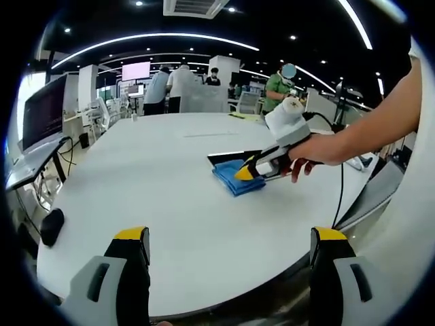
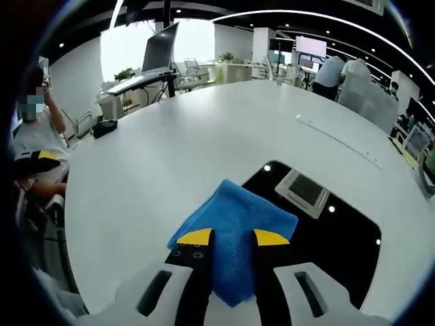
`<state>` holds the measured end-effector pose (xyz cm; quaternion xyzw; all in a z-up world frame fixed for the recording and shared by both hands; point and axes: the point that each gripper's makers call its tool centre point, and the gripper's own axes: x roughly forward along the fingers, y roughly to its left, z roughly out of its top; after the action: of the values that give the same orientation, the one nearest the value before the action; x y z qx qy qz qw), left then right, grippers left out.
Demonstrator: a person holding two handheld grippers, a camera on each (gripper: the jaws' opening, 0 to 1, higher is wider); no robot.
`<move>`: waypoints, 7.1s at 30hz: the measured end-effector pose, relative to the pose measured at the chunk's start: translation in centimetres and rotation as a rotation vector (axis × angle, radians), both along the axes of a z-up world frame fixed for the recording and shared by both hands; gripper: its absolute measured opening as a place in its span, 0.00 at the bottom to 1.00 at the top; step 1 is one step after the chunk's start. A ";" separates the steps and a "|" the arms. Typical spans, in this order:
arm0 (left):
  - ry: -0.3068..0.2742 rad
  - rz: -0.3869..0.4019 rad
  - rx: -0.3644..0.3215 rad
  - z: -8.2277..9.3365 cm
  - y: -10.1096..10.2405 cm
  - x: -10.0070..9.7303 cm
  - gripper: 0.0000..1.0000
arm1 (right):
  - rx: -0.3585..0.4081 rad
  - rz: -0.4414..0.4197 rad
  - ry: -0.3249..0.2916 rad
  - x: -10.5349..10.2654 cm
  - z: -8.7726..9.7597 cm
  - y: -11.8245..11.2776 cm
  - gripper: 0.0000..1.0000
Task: Wipe the mirror surface with the cleaning cloth until all visible marks leave the cleaned area.
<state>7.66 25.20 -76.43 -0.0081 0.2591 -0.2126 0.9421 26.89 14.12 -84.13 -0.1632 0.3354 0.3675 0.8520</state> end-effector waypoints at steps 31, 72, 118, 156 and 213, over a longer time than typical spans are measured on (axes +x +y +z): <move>0.024 0.019 0.004 -0.4 0.7 0.1 0.99 | 0.016 -0.092 0.008 1.8 -0.3 0.0 0.22; 0.028 -0.018 0.015 -0.5 0.5 0.3 0.99 | 0.001 -0.140 0.016 4.0 -0.4 -0.1 0.22; 0.051 -0.056 0.011 -1.4 0.5 1.1 0.99 | 0.001 -0.192 0.014 7.3 -0.6 -0.1 0.22; 0.072 -0.072 0.012 -1.9 0.3 2.4 0.99 | 0.017 -0.202 -0.008 10.0 -0.5 -0.1 0.22; 0.065 -0.099 0.009 -1.6 -1.0 2.9 0.99 | 0.009 -0.250 -0.032 10.4 -0.5 -4.6 0.27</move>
<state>10.59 24.20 -78.08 0.0020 0.2907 -0.2576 0.9215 37.24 9.56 -84.67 -0.1223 0.3377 0.2571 0.8972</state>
